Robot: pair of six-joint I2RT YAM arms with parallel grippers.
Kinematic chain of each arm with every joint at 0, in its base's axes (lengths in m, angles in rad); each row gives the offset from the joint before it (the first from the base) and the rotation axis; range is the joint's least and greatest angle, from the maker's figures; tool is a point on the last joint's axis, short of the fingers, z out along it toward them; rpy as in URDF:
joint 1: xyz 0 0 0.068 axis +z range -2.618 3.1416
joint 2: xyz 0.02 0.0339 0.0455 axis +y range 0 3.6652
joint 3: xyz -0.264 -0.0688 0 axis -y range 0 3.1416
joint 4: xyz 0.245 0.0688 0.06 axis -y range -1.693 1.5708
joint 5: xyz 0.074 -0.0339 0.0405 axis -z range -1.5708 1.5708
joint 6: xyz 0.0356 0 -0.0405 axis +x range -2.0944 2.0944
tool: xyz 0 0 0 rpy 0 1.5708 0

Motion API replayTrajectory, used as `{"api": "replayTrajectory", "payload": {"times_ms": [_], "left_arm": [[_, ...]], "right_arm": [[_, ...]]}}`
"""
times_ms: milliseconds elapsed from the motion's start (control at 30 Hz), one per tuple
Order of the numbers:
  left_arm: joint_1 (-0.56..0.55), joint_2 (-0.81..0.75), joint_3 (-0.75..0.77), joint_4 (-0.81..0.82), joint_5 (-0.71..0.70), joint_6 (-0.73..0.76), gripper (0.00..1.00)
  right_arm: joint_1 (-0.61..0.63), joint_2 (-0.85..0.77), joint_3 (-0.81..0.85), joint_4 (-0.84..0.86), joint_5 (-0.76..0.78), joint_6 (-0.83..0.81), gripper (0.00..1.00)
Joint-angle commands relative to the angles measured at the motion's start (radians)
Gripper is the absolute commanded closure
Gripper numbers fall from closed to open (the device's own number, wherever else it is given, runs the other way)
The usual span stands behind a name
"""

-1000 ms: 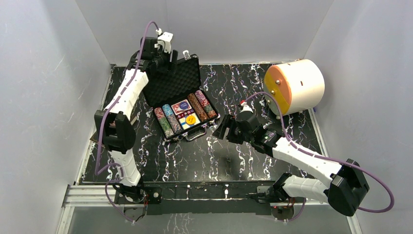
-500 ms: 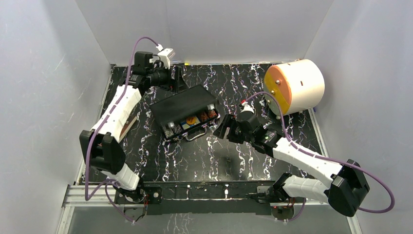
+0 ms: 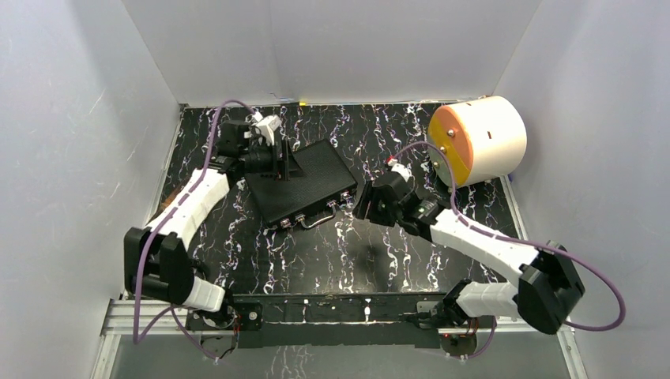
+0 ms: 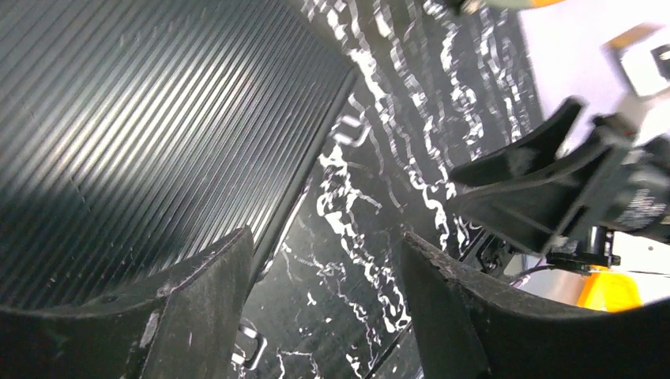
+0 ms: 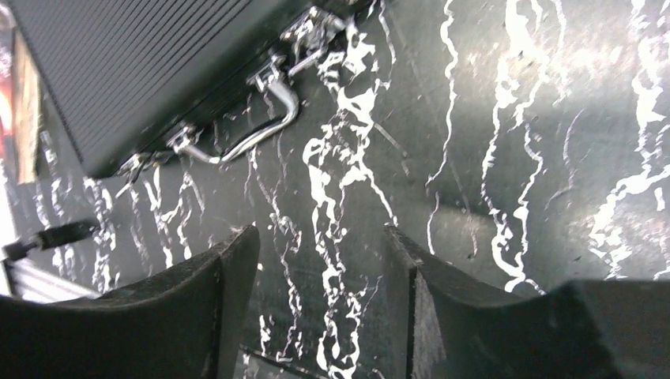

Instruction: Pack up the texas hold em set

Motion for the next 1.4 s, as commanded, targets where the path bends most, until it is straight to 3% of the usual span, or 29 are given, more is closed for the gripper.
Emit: {"api": "replayTrajectory", "payload": {"times_ms": [0, 67, 133, 200, 367, 567, 767, 1233, 1367], "left_arm": [[-0.023, 0.032, -0.053, 0.01, -0.049, -0.049, 0.36], [-0.037, 0.045, -0.045, -0.048, -0.133, 0.008, 0.44], [-0.06, 0.048, -0.021, -0.186, -0.294, 0.082, 0.44], [-0.063, 0.037, -0.055, -0.205, -0.368, 0.098, 0.44], [-0.065, 0.039, -0.129, -0.181, -0.348, 0.084, 0.48], [-0.076, 0.096, -0.164, -0.201, -0.327, 0.106, 0.53], [-0.085, 0.139, -0.154, -0.24, -0.361, 0.121, 0.67], [-0.096, 0.155, -0.154, -0.241, -0.35, 0.126, 0.69], [-0.096, 0.156, -0.151, -0.239, -0.35, 0.126, 0.7]], "right_arm": [[-0.034, 0.089, 0.146, -0.032, 0.085, -0.106, 0.37], [-0.048, 0.141, 0.194, -0.014, 0.061, -0.16, 0.48], [-0.051, 0.202, 0.264, -0.035, 0.049, -0.2, 0.49], [-0.05, 0.259, 0.318, -0.058, 0.062, -0.228, 0.52], [-0.053, 0.411, 0.433, -0.08, 0.036, -0.295, 0.57], [-0.052, 0.535, 0.553, -0.185, 0.036, -0.294, 0.57], [-0.052, 0.621, 0.588, -0.254, 0.031, -0.293, 0.61], [-0.052, 0.657, 0.502, -0.157, 0.009, -0.296, 0.83], [-0.052, 0.665, 0.473, -0.105, 0.014, -0.293, 0.83]]}}
